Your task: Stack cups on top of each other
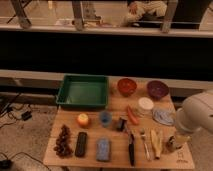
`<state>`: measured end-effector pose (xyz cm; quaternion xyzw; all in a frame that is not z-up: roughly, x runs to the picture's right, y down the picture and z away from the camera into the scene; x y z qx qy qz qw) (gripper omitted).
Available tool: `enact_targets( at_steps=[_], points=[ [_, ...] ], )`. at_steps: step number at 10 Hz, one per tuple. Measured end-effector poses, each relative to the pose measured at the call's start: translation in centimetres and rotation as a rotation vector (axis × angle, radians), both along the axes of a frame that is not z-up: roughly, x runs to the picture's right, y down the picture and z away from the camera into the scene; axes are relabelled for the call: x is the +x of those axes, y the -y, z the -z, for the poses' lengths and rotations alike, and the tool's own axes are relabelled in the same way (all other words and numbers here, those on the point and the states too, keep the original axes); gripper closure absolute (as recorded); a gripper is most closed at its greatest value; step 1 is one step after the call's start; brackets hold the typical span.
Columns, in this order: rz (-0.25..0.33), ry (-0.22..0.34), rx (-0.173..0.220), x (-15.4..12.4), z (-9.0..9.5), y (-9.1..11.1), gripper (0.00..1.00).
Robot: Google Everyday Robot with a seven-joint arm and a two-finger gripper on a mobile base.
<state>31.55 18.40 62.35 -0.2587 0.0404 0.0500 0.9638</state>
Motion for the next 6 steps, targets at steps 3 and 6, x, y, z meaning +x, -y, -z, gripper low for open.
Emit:
enact_targets(
  at_steps=[3, 6],
  points=[
    [-0.017, 0.002, -0.033, -0.1, 1.1, -1.6, 0.2],
    [-0.026, -0.012, -0.158, -0.3, 1.3, -4.4, 0.2]
  ],
)
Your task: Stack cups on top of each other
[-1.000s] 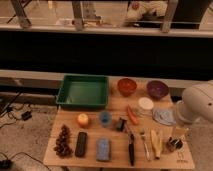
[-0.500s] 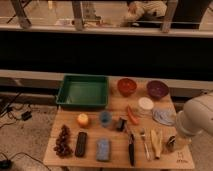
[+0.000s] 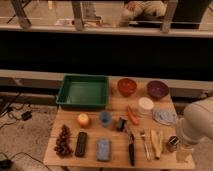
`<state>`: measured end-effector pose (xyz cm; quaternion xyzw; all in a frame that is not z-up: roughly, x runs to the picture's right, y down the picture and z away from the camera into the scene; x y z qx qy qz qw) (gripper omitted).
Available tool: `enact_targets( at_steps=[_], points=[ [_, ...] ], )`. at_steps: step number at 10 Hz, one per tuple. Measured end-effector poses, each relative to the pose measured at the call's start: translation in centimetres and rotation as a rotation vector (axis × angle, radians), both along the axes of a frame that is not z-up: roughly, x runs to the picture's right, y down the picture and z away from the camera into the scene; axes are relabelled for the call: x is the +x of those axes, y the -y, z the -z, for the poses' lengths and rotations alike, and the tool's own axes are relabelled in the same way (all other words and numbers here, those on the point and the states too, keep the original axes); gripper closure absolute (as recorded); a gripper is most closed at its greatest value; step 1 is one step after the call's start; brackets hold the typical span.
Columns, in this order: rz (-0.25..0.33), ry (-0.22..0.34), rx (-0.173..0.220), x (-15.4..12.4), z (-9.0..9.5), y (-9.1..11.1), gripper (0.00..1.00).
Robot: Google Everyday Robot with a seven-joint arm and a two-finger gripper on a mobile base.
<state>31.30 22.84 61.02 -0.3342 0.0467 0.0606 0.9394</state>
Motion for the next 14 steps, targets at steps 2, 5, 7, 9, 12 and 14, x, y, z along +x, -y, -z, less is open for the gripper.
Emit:
enact_targets(
  at_steps=[2, 5, 7, 9, 12, 14],
  points=[
    [-0.004, 0.001, -0.021, 0.0, -0.4, -0.4, 0.2],
    [-0.004, 0.0, -0.022, 0.0, -0.4, -0.4, 0.2],
    [-0.003, -0.001, -0.022, 0.1, -0.4, -0.4, 0.2],
    [0.006, -0.002, -0.034, 0.1, -0.4, -1.2, 0.2],
    [-0.009, -0.008, -0.04, 0.9, -0.5, -4.1, 0.2],
    [-0.022, -0.009, -0.027, 1.7, -0.9, -4.1, 0.2]
  ],
)
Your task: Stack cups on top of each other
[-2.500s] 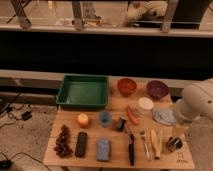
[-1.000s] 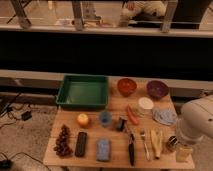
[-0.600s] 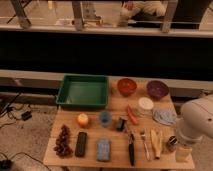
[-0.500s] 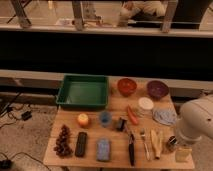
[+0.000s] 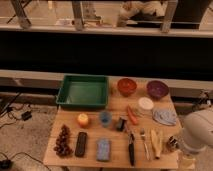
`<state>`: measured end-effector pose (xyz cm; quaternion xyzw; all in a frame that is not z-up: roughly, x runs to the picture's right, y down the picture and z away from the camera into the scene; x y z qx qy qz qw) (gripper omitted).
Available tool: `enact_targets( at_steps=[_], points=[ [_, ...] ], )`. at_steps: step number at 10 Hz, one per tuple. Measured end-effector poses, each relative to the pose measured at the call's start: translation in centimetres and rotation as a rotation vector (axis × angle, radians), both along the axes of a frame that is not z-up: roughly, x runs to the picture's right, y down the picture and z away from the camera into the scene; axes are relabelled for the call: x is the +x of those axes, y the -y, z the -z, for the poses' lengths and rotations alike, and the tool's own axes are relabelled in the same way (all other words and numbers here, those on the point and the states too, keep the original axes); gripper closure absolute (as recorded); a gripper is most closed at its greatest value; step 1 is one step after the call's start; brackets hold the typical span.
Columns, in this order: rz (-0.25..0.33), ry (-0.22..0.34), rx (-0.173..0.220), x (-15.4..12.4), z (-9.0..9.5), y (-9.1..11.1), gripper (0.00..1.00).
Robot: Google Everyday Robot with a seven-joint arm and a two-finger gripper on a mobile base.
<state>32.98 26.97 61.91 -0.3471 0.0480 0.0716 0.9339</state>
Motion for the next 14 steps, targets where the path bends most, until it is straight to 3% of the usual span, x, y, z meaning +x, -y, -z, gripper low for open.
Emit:
enact_targets(
  at_steps=[5, 9, 14],
  points=[
    [-0.022, -0.015, 0.008, 1.0, -2.4, -0.1, 0.2],
    [-0.08, -0.027, -0.017, 2.4, -4.1, -1.5, 0.2],
    [-0.158, -0.01, -0.049, 3.7, -5.0, -2.6, 0.2]
  ],
)
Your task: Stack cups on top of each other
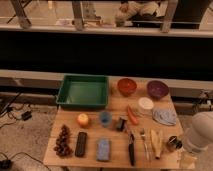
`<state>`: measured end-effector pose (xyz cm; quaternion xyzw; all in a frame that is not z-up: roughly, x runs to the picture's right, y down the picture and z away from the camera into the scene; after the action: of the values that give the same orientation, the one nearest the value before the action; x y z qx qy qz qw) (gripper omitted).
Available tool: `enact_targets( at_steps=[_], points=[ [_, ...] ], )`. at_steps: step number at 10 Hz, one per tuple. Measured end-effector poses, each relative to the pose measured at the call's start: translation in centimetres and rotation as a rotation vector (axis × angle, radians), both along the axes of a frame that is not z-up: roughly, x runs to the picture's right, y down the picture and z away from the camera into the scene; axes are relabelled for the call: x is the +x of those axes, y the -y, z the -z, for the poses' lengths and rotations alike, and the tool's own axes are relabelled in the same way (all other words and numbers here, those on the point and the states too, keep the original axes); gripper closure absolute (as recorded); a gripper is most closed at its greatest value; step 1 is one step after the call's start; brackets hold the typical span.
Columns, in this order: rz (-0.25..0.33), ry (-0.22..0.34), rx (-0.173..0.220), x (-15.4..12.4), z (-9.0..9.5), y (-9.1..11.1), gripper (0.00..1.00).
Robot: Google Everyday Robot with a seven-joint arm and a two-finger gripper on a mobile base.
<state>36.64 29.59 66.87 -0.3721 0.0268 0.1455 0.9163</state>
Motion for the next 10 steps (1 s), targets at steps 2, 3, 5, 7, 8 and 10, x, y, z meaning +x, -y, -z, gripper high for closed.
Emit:
enact_targets(
  at_steps=[2, 3, 5, 7, 8, 10],
  points=[
    [-0.021, 0.013, -0.008, -0.1, -0.2, -0.5, 0.2],
    [-0.026, 0.018, -0.01, -0.3, -0.3, -0.6, 0.2],
    [-0.034, 0.031, -0.013, -0.7, -0.4, -0.9, 0.2],
    [-0.037, 0.044, -0.016, -1.1, -0.5, -1.0, 0.2],
    [-0.036, 0.048, -0.017, -1.3, -0.6, -1.0, 0.2],
    [-0.032, 0.056, -0.029, -1.5, -0.8, -1.4, 0.2]
  ],
)
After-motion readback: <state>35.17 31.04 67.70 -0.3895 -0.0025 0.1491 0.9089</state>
